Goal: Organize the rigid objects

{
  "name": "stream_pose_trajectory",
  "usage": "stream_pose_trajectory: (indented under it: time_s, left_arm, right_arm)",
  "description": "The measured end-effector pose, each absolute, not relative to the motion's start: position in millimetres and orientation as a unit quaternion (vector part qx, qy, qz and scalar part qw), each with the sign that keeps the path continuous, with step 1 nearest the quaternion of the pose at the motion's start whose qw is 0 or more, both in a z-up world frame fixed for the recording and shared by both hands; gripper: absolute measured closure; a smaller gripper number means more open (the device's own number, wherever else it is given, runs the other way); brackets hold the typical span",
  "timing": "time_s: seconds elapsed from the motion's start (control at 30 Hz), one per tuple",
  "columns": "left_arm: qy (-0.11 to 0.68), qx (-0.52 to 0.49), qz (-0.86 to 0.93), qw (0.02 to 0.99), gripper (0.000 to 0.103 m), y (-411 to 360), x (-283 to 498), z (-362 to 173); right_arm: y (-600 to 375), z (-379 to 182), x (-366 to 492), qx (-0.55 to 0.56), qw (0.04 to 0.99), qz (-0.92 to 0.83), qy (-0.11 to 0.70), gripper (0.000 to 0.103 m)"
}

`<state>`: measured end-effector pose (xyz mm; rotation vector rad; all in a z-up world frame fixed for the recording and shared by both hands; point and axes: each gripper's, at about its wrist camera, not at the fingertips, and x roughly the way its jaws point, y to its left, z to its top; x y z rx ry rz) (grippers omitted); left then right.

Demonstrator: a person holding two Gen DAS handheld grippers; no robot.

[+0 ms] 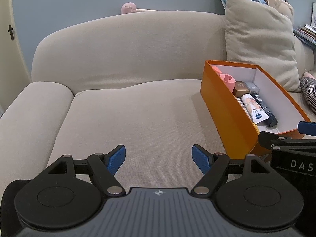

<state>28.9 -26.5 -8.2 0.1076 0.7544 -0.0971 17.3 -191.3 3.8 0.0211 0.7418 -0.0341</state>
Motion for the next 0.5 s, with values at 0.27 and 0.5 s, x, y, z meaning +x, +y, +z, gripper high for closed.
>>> stream_pose_trajectory:
  time_s: [0.27, 0.5]
  left_arm:
    - [0.364, 0.051, -0.048, 0.929, 0.014, -26.9, 27.3, -5.8]
    - [0.363, 0.052, -0.052, 0.929, 0.013, -27.1, 27.1, -5.3]
  right_arm:
    - [-189.8, 3.8, 17.2, 0.008, 0.932, -0.016, 0.362, 0.017]
    - [-189.0, 3.7, 17.6, 0.007, 0.931, -0.015, 0.364, 0.017]
